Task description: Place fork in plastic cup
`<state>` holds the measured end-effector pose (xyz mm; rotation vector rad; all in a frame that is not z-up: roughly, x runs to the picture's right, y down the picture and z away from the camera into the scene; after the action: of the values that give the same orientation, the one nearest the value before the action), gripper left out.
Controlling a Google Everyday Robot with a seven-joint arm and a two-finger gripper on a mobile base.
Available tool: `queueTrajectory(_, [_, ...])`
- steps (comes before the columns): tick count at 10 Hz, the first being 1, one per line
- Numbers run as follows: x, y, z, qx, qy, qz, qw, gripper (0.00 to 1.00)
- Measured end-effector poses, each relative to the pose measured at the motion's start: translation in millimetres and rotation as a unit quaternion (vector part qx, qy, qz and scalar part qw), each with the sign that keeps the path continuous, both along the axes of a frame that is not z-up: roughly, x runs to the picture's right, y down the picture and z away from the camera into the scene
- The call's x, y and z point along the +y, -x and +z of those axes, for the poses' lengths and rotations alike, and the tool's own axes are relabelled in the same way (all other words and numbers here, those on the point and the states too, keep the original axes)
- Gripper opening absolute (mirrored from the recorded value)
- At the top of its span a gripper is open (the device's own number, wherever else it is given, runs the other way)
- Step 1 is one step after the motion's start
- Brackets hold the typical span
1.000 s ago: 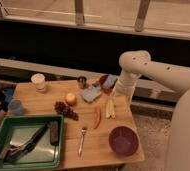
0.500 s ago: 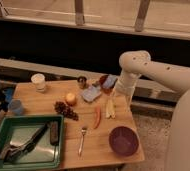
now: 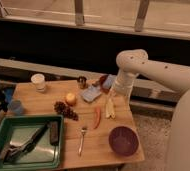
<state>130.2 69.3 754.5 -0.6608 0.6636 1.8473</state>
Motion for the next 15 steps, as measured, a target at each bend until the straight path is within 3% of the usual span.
queueTrajectory(3, [20.4,53.0,-6.3,-0.050,0.012,-0.025,0.9983,0.67])
queueTrajectory(6, [32.5,104.4,-1.1,-0.101,0.019,-0.050,0.9934,0.67])
queueTrajectory(9, [48.5,159.3,-2.3,-0.150,0.029,-0.088,0.9844,0.67])
queueTrajectory(10, [50.5,169.6,-5.0,-0.158,0.028,-0.094,0.9825,0.67])
queueTrajectory(15, [54.4,166.5,-0.8,-0.153,0.036,-0.096,0.9828,0.67])
